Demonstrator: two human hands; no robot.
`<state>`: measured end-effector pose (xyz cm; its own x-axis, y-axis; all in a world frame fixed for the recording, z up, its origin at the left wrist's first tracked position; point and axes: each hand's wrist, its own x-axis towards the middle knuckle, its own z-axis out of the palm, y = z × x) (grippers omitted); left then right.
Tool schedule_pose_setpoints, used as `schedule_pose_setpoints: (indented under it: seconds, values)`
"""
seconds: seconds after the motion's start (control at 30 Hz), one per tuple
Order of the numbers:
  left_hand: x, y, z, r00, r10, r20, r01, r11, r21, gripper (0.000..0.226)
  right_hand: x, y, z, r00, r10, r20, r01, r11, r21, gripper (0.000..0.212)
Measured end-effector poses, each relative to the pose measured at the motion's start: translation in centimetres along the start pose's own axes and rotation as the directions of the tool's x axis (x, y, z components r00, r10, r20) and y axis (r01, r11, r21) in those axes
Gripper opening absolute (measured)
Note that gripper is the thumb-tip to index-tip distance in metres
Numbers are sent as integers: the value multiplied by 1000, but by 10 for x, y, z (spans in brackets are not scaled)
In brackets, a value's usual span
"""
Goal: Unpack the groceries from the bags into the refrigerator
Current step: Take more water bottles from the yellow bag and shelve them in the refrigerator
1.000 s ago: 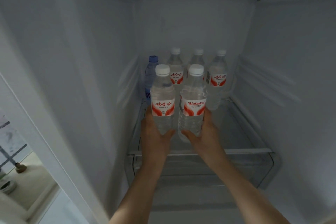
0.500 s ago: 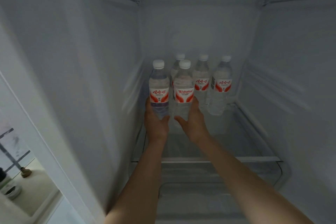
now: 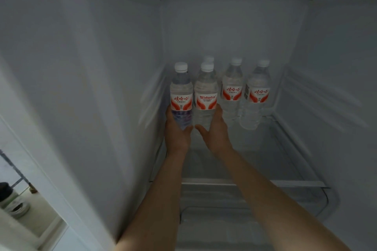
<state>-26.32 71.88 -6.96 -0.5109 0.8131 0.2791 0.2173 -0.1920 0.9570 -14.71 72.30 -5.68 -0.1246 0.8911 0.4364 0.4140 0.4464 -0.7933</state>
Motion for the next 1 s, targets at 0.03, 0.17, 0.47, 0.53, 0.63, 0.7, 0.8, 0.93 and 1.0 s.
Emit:
schedule_pose_setpoints:
  seconds: [0.03, 0.17, 0.47, 0.53, 0.63, 0.7, 0.8, 0.93, 1.0]
  values:
    - [1, -2, 0, 1000, 5, -4, -5, 1000, 28, 64, -1, 0, 0, 1000, 2, 0, -2, 1000, 2, 88]
    - [7, -8, -1, 1000, 30, 0, -30, 987, 159, 63, -4, 2, -1, 999, 34, 36, -33, 999, -6, 89]
    - [-59, 17, -15, 993, 105, 47, -114, 955, 274, 55, -35, -10, -46, 973, 228, 49, -231, 969, 85, 69]
    - [-90, 29, -23, 995, 66, 77, -85, 960, 266, 61, -52, -16, -60, 976, 218, 0, -216, 969, 123, 59]
    - [-128, 43, -29, 999, -18, 41, 9, 976, 217, 53, -87, -21, -71, 989, 142, -33, -137, 983, 125, 48]
    - [-155, 51, -34, 1000, 8, 8, -9, 986, 166, 43, -115, -23, -76, 995, 91, -40, -86, 991, 105, 44]
    - [-205, 56, -45, 997, 24, 72, -33, 992, 124, 35, -161, -21, -85, 997, 40, -62, -37, 998, 59, 42]
    - [-281, 50, -65, 971, -49, 234, 12, 988, 155, 33, -231, -17, -98, 997, 7, -76, -7, 1000, -4, 38]
    - [-312, 39, -78, 955, -36, 295, -16, 985, 171, 32, -269, -17, -103, 995, 50, -89, -53, 998, -27, 38]
